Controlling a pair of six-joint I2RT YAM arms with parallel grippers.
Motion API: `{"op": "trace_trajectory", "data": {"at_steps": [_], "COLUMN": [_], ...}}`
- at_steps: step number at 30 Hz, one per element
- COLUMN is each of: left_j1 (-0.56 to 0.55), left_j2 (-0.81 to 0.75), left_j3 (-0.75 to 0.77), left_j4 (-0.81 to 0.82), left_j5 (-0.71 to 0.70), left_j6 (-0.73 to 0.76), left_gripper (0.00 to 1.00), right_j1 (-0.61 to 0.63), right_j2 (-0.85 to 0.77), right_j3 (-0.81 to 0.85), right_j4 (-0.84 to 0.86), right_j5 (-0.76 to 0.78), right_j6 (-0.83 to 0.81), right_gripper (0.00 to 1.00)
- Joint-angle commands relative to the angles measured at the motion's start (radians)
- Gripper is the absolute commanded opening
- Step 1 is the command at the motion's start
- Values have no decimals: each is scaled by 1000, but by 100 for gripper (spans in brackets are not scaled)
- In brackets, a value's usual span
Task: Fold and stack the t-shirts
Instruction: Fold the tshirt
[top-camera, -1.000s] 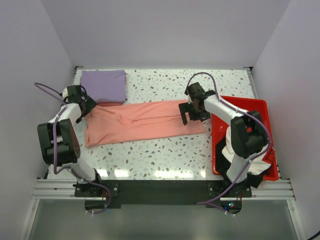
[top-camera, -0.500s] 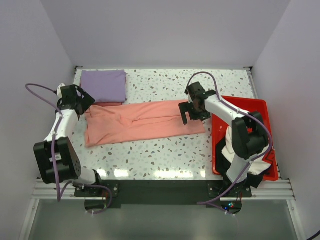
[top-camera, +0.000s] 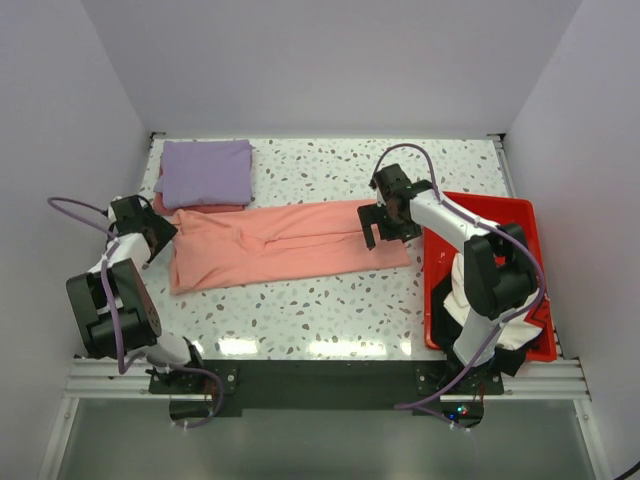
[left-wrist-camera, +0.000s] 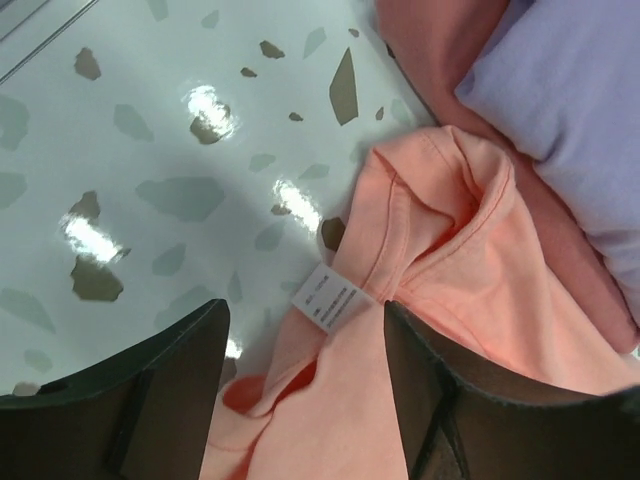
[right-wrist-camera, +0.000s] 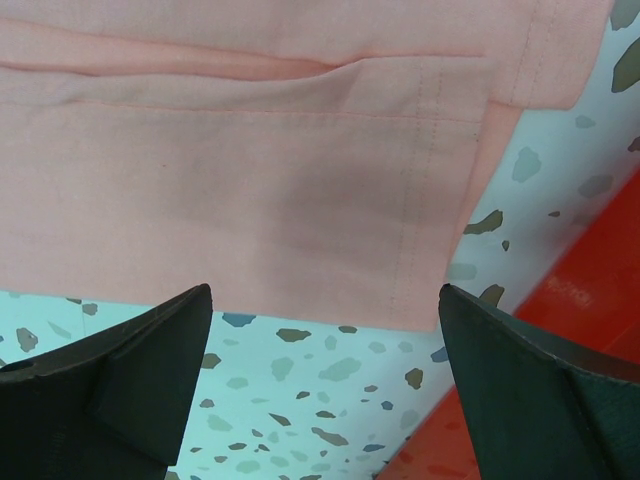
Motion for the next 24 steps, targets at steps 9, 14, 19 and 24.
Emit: {"op": "trace_trajectory", "data": {"at_steps": [9,14,19,24], "left_j1": [28,27,27,27], "left_j2": [33,94,85,71], "left_j3": [-35,-14,-35,-40], "left_j4": [234,245,232,237], "left_j5": [226,280,292,254], "left_j6": [82,82,68,71], "left_gripper": [59,46,37,27], "right_j1": [0,2,0,2], "right_j2": [-2,6,15,10], "right_j3": [7,6,7,6], "right_j4": [-8,-11,-11,-11], "right_j5": [35,39,27,25], "right_j6": [-23,-23,-23,-21], "right_gripper": [99,99,99,99]}}
